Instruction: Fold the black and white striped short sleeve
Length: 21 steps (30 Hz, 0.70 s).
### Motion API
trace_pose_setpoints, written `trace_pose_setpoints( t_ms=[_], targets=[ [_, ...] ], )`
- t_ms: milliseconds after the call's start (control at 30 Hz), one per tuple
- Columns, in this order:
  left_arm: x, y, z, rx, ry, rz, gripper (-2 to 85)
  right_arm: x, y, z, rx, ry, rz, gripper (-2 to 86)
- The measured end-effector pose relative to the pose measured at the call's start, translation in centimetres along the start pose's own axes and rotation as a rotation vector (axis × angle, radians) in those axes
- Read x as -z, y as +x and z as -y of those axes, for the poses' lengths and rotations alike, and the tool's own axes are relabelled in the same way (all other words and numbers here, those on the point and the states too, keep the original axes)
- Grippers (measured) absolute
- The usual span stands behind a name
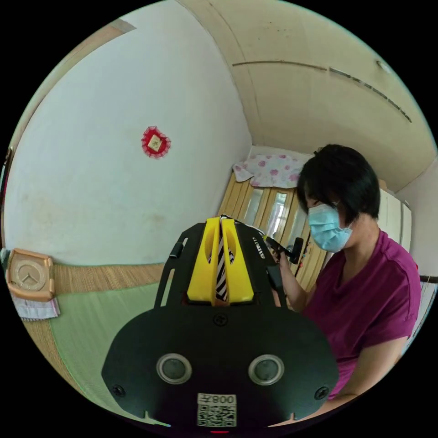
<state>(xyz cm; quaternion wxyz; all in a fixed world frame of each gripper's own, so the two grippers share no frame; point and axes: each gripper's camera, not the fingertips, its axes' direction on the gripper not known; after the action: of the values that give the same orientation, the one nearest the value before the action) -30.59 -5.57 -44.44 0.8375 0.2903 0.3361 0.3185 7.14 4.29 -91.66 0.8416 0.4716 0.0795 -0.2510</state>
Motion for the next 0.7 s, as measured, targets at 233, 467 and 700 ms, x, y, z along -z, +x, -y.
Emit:
trace_pose_setpoints(
  t_ms=[233,467,700],
  targets=[
    [-16.3,-17.0,-3.3,0.303,-0.182,0.235,1.0,-29.1,3.1,-9.1,-0.104,-0.347,0.105,0.7],
    [-26.5,-28.3,-14.4,0.656,-0.314,0.434,3.9,-54.4,3.7,-26.8,-0.323,-0.839,0.011,1.2],
    [-29.6,-27.5,-24.6,0.732,-0.471,0.498,6.5,-58.2,0.4,-42.4,-0.326,-0.954,-0.03,3.3]
  ],
)
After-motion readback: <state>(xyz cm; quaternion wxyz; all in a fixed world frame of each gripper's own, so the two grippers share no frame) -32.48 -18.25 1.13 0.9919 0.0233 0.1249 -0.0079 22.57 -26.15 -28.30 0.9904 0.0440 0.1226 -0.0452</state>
